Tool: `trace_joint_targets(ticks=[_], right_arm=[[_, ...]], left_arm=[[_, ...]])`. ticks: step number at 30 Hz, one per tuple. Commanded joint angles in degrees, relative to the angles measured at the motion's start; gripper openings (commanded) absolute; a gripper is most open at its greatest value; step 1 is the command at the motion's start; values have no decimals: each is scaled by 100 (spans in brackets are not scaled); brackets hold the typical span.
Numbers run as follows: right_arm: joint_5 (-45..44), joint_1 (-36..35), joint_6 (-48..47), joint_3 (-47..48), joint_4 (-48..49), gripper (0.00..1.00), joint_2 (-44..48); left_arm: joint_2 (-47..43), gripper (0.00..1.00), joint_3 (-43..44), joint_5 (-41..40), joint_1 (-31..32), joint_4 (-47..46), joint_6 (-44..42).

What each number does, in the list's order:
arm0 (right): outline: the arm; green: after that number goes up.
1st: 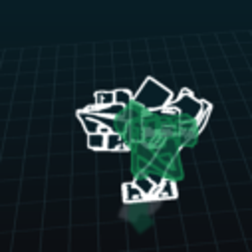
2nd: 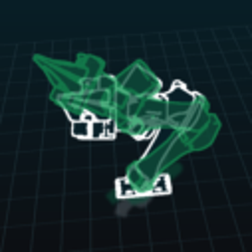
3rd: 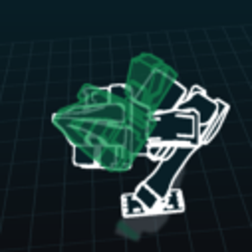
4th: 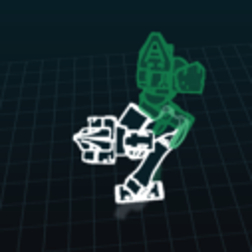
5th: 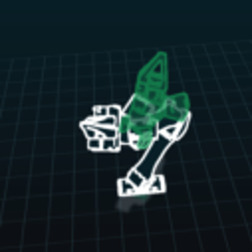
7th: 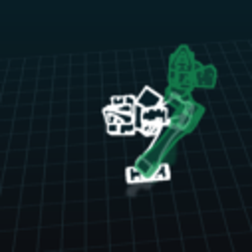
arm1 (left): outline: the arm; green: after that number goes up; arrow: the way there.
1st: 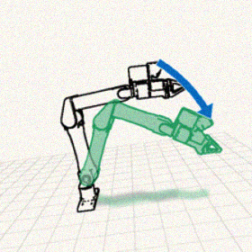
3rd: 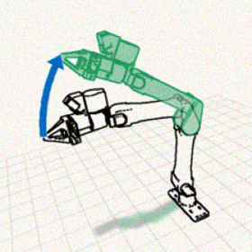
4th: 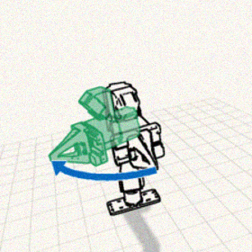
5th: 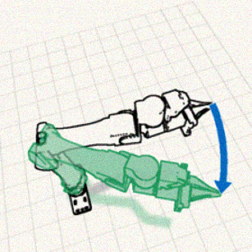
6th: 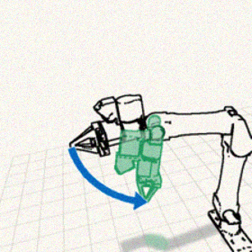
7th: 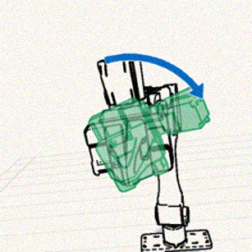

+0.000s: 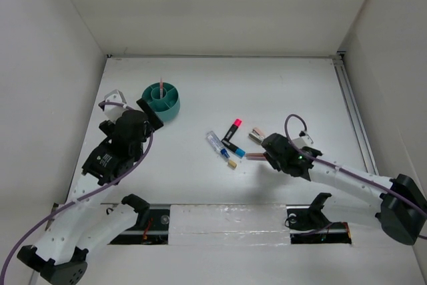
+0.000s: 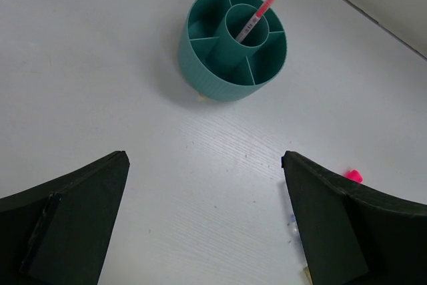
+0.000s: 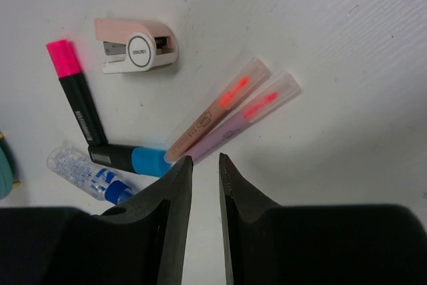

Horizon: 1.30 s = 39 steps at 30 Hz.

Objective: Sort the stationery into containers
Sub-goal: Pick up the pen from the center of the board.

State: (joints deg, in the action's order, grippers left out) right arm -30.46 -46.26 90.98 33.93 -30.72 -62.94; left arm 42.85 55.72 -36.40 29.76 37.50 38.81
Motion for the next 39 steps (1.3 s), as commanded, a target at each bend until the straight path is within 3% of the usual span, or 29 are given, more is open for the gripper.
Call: trace_joint_targets(ticks=[1,10,39], right_arm=[[128,-137,341,-44,-233,29,18],[75,-138,342,-142,-66,41,142],[22,47,456,360,-285,39,-825]], left_arm=[[-154,100,-53,19,-31,-137,-66],[-339,100,-106,72,-31,-190,-119],[-497,100,-106,125,-31,-190,-119]])
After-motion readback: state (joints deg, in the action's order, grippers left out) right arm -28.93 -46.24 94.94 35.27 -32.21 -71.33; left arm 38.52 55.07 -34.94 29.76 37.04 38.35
